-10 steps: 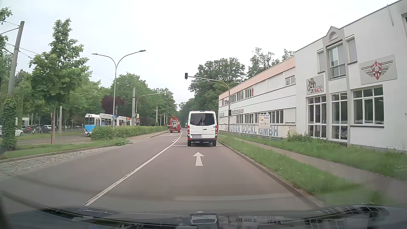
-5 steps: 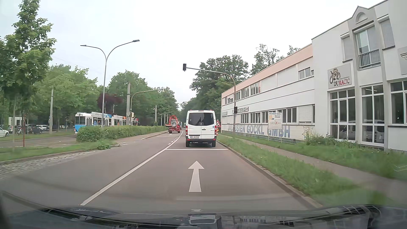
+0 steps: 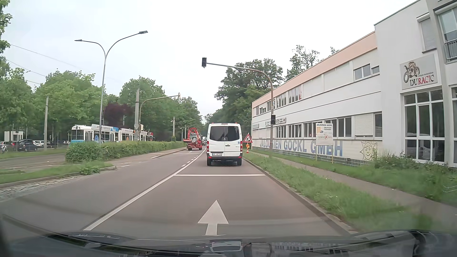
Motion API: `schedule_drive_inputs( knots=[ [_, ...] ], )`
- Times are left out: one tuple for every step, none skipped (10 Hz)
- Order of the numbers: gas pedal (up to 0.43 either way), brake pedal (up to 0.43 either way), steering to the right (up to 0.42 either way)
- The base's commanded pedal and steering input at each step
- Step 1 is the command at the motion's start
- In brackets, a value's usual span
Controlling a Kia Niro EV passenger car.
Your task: Follow the waypoints while adhering to traffic rules and regulations
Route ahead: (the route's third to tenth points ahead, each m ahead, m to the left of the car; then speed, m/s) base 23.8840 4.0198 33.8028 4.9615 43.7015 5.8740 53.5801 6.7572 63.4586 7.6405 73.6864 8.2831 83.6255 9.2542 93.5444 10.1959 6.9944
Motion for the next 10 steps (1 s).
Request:
schedule_drive_inputs(
  knots=[
    [0.000,0.000,-0.009],
    [0.000,0.000,-0.009],
    [0.000,0.000,-0.009],
    [0.000,0.000,-0.010],
    [0.000,0.000,-0.010],
    [0.000,0.000,-0.011],
    [0.000,0.000,-0.011],
    [0.000,0.000,-0.011],
    [0.000,0.000,-0.011],
    [0.000,0.000,-0.011]
  ],
)
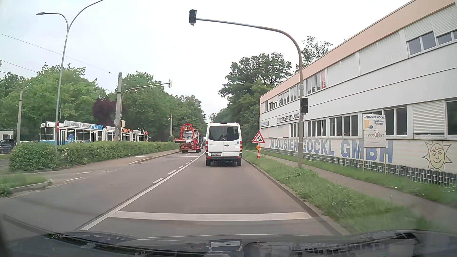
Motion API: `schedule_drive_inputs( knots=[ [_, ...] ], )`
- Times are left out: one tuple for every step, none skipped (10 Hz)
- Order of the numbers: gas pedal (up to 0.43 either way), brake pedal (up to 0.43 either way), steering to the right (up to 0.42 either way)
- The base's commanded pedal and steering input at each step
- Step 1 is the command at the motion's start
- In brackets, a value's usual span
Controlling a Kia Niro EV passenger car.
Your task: Follow the waypoints while adhering to traffic rules and regulations
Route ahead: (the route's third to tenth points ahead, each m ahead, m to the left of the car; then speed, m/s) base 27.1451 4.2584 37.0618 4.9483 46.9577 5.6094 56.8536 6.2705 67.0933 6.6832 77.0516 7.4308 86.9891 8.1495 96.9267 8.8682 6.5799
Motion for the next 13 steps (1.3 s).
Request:
schedule_drive_inputs(
  knots=[
    [0.000,0.000,-0.012],
    [0.008,0.000,-0.012],
    [0.028,0.000,-0.012],
    [0.039,0.000,-0.012],
    [0.039,0.000,-0.012],
    [0.039,0.000,-0.012],
    [0.039,0.000,-0.013],
    [0.039,0.000,-0.013],
    [0.039,0.000,-0.013],
    [0.039,0.000,-0.014],
    [0.039,0.000,-0.014],
    [0.039,0.000,-0.014],
    [0.039,0.000,-0.015]
  ],
)
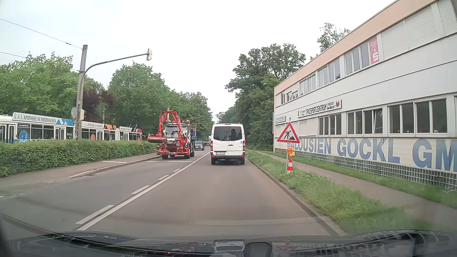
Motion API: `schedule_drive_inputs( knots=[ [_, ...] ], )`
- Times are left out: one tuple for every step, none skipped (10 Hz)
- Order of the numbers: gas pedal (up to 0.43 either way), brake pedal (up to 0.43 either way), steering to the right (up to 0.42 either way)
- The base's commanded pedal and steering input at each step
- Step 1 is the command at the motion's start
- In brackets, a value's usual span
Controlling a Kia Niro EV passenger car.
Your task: Follow the waypoints while adhering to traffic rules and regulations
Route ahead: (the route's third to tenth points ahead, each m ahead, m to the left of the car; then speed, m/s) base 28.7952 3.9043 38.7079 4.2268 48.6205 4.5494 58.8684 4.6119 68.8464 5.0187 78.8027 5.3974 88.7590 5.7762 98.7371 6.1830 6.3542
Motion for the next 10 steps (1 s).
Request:
schedule_drive_inputs(
  knots=[
    [0.039,0.000,-0.014],
    [0.047,0.000,-0.014],
    [0.059,0.000,-0.015],
    [0.067,0.000,-0.015],
    [0.079,0.000,-0.015],
    [0.087,0.000,-0.015],
    [0.098,0.000,-0.015],
    [0.110,0.000,-0.015],
    [0.110,0.000,-0.015],
    [0.110,0.000,-0.015]
  ],
)
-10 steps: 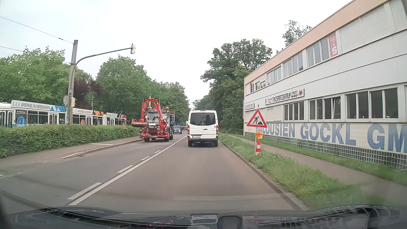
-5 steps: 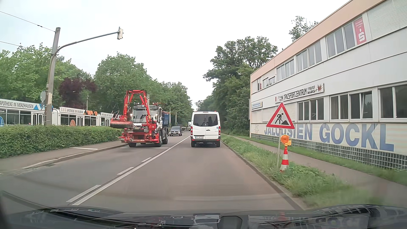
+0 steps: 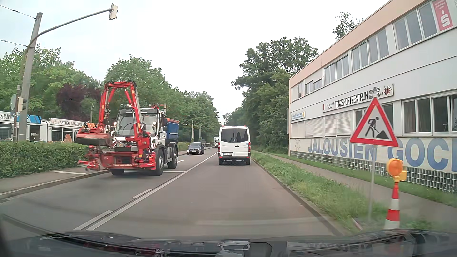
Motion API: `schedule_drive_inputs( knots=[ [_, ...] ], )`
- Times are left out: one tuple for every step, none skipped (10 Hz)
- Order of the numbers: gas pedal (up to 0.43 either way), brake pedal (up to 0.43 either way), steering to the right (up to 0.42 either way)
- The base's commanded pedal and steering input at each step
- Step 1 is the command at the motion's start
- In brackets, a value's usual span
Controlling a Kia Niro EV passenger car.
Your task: Follow the waypoints while adhering to traffic rules and regulations
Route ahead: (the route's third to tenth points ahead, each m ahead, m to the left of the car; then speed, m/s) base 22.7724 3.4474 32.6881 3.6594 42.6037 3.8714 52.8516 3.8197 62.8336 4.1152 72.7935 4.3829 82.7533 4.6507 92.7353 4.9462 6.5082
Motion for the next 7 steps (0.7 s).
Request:
schedule_drive_inputs(
  knots=[
    [0.110,0.000,-0.015],
    [0.110,0.000,-0.015],
    [0.110,0.000,-0.015],
    [0.110,0.000,-0.014],
    [0.110,0.000,-0.012],
    [0.110,0.000,-0.010],
    [0.110,0.000,-0.009]
  ],
)
